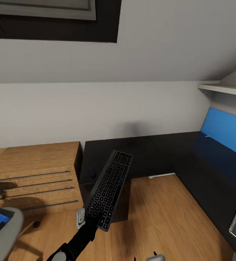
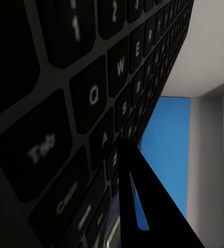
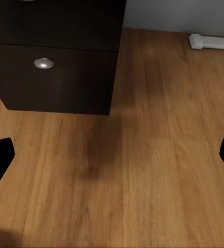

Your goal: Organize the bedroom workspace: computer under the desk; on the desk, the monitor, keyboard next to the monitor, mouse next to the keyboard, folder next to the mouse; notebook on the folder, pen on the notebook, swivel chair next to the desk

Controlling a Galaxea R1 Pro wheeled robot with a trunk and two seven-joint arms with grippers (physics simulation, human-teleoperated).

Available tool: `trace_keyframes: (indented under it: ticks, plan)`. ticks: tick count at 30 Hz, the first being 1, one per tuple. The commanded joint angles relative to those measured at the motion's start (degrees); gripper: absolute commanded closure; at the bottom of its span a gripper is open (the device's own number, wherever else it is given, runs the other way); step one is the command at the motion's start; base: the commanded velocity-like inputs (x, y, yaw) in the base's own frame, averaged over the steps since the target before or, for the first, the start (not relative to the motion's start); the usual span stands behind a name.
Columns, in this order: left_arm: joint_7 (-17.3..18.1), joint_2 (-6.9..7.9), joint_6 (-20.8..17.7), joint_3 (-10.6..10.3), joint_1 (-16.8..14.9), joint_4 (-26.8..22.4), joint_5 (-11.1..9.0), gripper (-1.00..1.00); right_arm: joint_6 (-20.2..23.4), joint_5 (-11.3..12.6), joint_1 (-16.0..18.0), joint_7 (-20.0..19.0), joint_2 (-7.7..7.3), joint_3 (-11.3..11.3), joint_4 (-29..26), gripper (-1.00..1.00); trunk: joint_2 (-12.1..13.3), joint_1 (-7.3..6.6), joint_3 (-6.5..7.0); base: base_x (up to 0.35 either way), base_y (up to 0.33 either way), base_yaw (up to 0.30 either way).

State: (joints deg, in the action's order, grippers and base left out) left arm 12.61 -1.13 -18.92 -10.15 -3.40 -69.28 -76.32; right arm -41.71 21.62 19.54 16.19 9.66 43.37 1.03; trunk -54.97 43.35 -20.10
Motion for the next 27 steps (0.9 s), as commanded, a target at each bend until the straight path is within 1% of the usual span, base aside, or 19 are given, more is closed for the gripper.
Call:
trace_keyframes:
  ticks: [1,13,18,21,24,27]
  plan:
    - [0.05,-0.01,-0.33,0.05,-0.03,0.01,-0.5,1.0,-0.13,0.18,0.05,0.34,0.03,0.49,0.11,-1.0,0.37,-0.22,0.12,0.0,0.0,0.009]
    - [0.05,-0.01,-0.33,0.0,-0.03,0.61,-0.32,1.0,-0.14,0.18,0.03,0.34,0.01,0.49,0.11,-1.0,5.18,-2.86,2.27,0.0,0.0,0.002]
    - [0.05,-0.09,-0.31,-0.23,-0.03,0.77,1.26,1.0,-0.13,0.18,0.03,0.34,0.08,0.49,0.11,-1.0,7.19,-3.96,3.16,0.0,0.0,0.062]
    - [0.05,-0.19,-0.31,-0.33,-0.03,0.8,2.59,1.0,-0.16,0.18,0.03,0.38,0.1,0.49,0.11,-1.0,8.39,-4.62,3.7,0.0,0.0,0.206]
    - [0.05,-0.24,-0.29,-0.5,-0.03,0.81,3.42,1.0,-0.19,0.18,0.01,0.41,0.1,0.49,0.11,-1.0,9.6,-5.27,4.24,0.0,0.0,0.249]
    - [0.01,-0.21,-0.21,-2.02,-0.03,0.81,4.03,1.0,-0.21,0.18,0.05,0.42,0.1,0.49,0.11,-1.0,10.8,-5.93,4.78,0.0,0.0,0.267]
